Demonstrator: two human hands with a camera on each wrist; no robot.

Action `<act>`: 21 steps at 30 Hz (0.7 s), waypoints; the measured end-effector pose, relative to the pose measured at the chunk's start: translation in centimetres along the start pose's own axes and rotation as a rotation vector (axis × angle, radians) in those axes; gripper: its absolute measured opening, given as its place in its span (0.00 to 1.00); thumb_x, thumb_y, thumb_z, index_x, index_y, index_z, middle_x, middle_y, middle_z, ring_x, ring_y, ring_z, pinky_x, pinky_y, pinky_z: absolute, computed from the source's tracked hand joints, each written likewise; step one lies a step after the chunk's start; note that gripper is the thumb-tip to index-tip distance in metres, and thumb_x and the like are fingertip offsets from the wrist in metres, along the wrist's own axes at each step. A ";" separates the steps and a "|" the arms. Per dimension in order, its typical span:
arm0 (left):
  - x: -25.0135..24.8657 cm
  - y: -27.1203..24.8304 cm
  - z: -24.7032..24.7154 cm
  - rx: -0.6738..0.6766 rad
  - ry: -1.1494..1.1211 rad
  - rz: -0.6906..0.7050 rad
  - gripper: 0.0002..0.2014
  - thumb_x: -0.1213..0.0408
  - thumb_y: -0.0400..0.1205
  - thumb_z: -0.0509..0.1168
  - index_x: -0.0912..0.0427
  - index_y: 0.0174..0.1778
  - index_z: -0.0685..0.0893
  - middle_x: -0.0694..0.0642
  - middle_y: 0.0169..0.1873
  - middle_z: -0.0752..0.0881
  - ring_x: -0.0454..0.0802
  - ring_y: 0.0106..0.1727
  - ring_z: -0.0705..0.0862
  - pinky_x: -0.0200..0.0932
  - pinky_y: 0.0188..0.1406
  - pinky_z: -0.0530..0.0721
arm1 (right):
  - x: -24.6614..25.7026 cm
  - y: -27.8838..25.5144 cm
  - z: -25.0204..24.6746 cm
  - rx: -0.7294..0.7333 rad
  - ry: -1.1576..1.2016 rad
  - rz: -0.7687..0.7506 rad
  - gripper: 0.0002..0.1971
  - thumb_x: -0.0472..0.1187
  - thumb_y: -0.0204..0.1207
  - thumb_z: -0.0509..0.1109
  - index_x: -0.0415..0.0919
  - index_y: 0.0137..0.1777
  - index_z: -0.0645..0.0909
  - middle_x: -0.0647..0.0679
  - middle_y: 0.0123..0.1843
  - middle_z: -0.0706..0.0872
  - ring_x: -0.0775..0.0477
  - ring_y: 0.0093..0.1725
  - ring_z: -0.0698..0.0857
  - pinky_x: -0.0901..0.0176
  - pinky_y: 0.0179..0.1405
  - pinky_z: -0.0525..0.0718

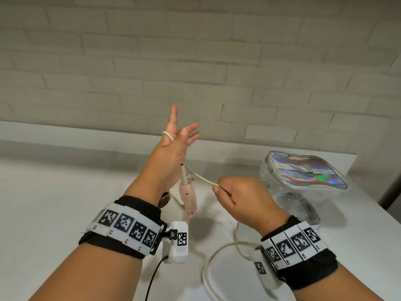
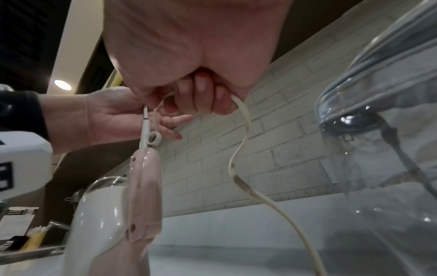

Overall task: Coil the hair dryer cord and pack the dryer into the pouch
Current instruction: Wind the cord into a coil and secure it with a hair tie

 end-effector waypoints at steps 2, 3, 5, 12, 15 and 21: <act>-0.2 0.1 -0.6 -0.017 0.030 -0.008 0.31 0.51 0.86 0.54 0.30 0.81 0.46 0.50 0.74 0.78 0.48 0.72 0.79 0.58 0.80 0.57 | 0.3 -0.4 -1.1 -0.047 0.023 -0.035 0.17 0.53 0.75 0.55 0.48 0.29 0.60 0.53 0.23 0.65 0.47 0.25 0.68 0.55 0.24 0.66; -0.3 0.1 -0.8 -0.020 0.062 -0.010 0.31 0.50 0.86 0.54 0.28 0.81 0.46 0.50 0.74 0.77 0.48 0.71 0.80 0.56 0.77 0.60 | 0.7 -0.5 -1.8 -0.068 0.040 -0.051 0.16 0.52 0.75 0.57 0.48 0.28 0.60 0.54 0.23 0.64 0.48 0.25 0.66 0.56 0.24 0.65; -0.3 0.1 -0.9 -0.022 0.115 -0.033 0.31 0.48 0.86 0.53 0.26 0.80 0.43 0.50 0.74 0.77 0.49 0.68 0.83 0.55 0.70 0.63 | 1.4 -0.6 -3.4 -0.132 0.077 -0.089 0.15 0.48 0.72 0.60 0.48 0.27 0.61 0.54 0.23 0.63 0.49 0.25 0.64 0.54 0.23 0.67; 0.3 -2.5 2.8 0.275 0.441 -0.199 0.25 0.39 0.86 0.40 0.32 0.80 0.60 0.49 0.32 0.92 0.43 0.28 0.86 0.38 0.51 0.80 | 2.9 1.7 -9.1 -0.389 0.153 -0.125 0.11 0.44 0.76 0.62 0.41 0.34 0.74 0.54 0.27 0.71 0.53 0.29 0.69 0.55 0.30 0.69; 1.8 -4.5 5.2 0.461 0.217 -0.307 0.41 0.27 0.76 0.37 0.48 0.71 0.80 0.63 0.20 0.78 0.45 0.15 0.71 0.52 0.57 0.86 | 1.5 3.0 -9.8 -0.438 0.175 -0.079 0.11 0.45 0.79 0.62 0.39 0.40 0.78 0.53 0.30 0.76 0.54 0.32 0.72 0.58 0.33 0.71; 1.9 -5.7 6.0 0.652 0.083 -0.298 0.21 0.52 0.86 0.56 0.63 0.59 0.87 0.53 0.15 0.74 0.42 0.12 0.64 0.49 0.40 0.85 | -2.6 5.0 -4.8 -0.299 0.584 0.227 0.13 0.48 0.77 0.68 0.40 0.37 0.75 0.56 0.27 0.69 0.59 0.29 0.67 0.64 0.30 0.68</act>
Point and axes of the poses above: each hand's wrist, its own y-axis towards the middle knuckle, its own z-axis out of the palm, x = y × z, the point moved 6 cm from there along y, towards the middle knuckle
